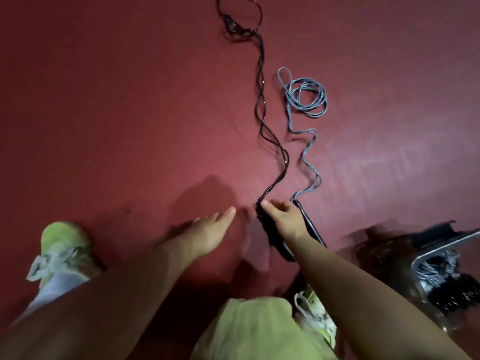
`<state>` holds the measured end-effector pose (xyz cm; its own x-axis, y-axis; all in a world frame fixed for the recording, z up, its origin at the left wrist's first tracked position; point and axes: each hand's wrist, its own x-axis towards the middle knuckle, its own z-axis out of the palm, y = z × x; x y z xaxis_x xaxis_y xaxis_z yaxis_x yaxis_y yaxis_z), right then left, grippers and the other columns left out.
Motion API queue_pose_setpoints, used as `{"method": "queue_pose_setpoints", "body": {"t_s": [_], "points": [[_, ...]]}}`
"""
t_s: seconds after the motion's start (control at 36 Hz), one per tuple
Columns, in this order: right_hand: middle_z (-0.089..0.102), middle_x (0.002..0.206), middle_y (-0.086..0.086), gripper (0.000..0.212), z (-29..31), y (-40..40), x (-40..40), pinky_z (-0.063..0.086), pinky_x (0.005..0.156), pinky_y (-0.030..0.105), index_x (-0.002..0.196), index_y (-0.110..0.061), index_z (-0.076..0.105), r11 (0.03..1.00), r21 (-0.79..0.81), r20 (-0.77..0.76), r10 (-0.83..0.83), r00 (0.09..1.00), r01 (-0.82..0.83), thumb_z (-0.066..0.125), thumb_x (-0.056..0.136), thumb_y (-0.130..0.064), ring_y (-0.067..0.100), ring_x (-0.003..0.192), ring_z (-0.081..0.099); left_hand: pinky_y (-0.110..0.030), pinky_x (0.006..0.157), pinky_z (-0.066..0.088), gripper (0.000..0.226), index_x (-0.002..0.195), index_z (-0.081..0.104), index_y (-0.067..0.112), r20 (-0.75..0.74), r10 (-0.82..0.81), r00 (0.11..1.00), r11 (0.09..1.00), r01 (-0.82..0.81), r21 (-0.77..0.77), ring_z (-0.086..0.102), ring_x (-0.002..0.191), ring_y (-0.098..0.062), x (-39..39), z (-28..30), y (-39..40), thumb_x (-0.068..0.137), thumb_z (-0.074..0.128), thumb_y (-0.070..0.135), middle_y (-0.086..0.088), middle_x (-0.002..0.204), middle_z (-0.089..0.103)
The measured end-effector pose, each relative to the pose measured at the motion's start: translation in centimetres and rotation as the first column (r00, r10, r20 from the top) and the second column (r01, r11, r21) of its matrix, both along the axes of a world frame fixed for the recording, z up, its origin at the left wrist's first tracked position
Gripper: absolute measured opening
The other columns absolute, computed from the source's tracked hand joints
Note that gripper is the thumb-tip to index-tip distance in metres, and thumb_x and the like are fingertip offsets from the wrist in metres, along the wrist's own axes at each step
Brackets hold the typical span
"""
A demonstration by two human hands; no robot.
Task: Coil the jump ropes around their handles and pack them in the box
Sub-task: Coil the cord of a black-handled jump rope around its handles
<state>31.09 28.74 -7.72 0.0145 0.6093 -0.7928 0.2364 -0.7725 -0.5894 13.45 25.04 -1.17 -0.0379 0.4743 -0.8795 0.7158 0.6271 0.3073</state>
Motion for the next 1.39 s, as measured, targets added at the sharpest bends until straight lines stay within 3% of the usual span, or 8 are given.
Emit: {"method": "queue_pose_setpoints", "body": {"t_s": [0.14, 0.31, 0.56, 0.83, 1.0, 1.17, 1.22, 1.39], "points": [[0.068, 0.107, 0.005, 0.051, -2.2, -0.1, -1.3, 0.048, 0.088, 0.034, 0.109, -0.015, 0.063, 0.822, 0.017, 0.456, 0.500, 0.736, -0.569, 0.080, 0.070, -0.045, 0.025, 0.104, 0.062, -0.036, 0.119, 0.016, 0.081, 0.140, 0.046, 0.020, 0.088, 0.272, 0.958, 0.962, -0.273, -0.005, 0.033, 0.140, -0.019, -1.2, -1.6, -1.7, 0.085, 0.020, 0.074, -0.006, 0.148, 0.042], [0.070, 0.107, 0.012, 0.028, -2.6, -0.4, -3.2, 0.048, 0.083, 0.034, 0.106, -0.015, 0.066, 0.695, -0.067, 0.491, 0.647, 0.583, -0.716, 0.068, 0.082, -0.030, 0.033, 0.103, 0.062, -0.042, 0.116, 0.024, 0.112, 0.136, 0.052, 0.020, 0.116, 0.492, 0.863, 0.870, -0.493, -0.022, 0.043, 0.133, -0.020, -3.0, -3.2, -3.9, 0.060, 0.017, 0.095, -0.007, 0.139, 0.053], [0.066, 0.073, 0.012, 0.012, 1.7, -0.7, -6.0, 0.054, 0.071, 0.044, 0.078, -0.002, 0.065, 0.965, 0.003, 0.017, 0.261, 0.965, -0.262, 0.072, 0.083, -0.011, 0.024, 0.070, 0.061, -0.028, 0.102, 0.030, 0.062, 0.127, 0.058, 0.016, 0.182, 0.629, 0.755, 0.775, -0.626, -0.085, 0.050, 0.124, -0.020, -4.0, 0.4, -4.9, 0.095, 0.026, 0.059, -0.008, 0.131, 0.058], [0.057, 0.059, 0.000, 0.018, 18.3, 1.9, -11.7, 0.050, 0.056, 0.023, 0.074, -0.006, 0.059, 0.989, 0.104, -0.477, 0.143, 0.867, -0.105, 0.058, 0.091, 0.001, 0.010, 0.054, 0.057, -0.034, 0.065, 0.053, 0.030, 0.099, 0.059, 0.007, 0.583, 0.679, 0.446, 0.655, -0.726, -0.207, 0.067, 0.059, -0.018, -5.4, 12.9, -4.0, 0.094, 0.051, 0.035, -0.005, 0.066, 0.069], [0.058, 0.069, 0.004, 0.033, 27.8, 2.8, -12.4, 0.050, 0.074, 0.036, 0.081, -0.013, 0.059, 0.909, 0.304, -0.199, 0.353, 0.914, -0.285, 0.056, 0.094, -0.043, 0.020, 0.066, 0.058, -0.027, 0.051, 0.051, 0.024, 0.089, 0.059, 0.010, 0.681, 0.576, 0.452, 0.722, -0.672, -0.165, 0.059, 0.052, -0.015, -7.1, 22.7, -4.6, 0.081, 0.058, 0.033, -0.002, 0.063, 0.062], [0.058, 0.130, 0.000, 0.044, 33.3, 1.4, -11.0, 0.034, 0.105, 0.018, 0.126, -0.021, 0.059, 0.524, 0.668, 0.167, 0.587, 0.792, -0.529, 0.026, 0.104, -0.040, 0.010, 0.123, 0.051, -0.026, 0.045, 0.049, 0.028, 0.086, 0.061, 0.007, 0.771, 0.510, 0.381, 0.775, -0.592, -0.220, 0.059, 0.049, -0.017, -9.0, 29.7, -8.0, 0.081, 0.064, 0.035, -0.005, 0.064, 0.060], [0.063, 0.119, 0.010, 0.043, 34.4, 0.0, -11.2, 0.039, 0.095, 0.010, 0.116, -0.013, 0.064, 0.517, 0.663, 0.111, 0.648, 0.754, -0.542, 0.025, 0.106, -0.029, 0.015, 0.110, 0.057, -0.026, 0.046, 0.050, 0.027, 0.084, 0.064, 0.008, 0.783, 0.512, 0.354, 0.787, -0.558, -0.263, 0.061, 0.050, -0.018, -9.2, 30.9, -9.2, 0.077, 0.062, 0.034, -0.006, 0.065, 0.061], [0.051, 0.064, 0.009, 0.064, 36.2, -4.9, -11.6, 0.047, 0.072, 0.056, 0.072, -0.002, 0.049, 0.485, 0.671, 0.069, 0.712, 0.699, -0.561, 0.036, 0.089, -0.062, 0.026, 0.062, 0.050, -0.030, 0.049, 0.054, 0.044, 0.082, 0.073, 0.010, 0.842, 0.516, 0.156, 0.792, -0.461, -0.400, 0.063, 0.056, -0.022, -8.8, 32.4, -12.6, 0.046, 0.090, 0.029, -0.007, 0.068, 0.061]]}}
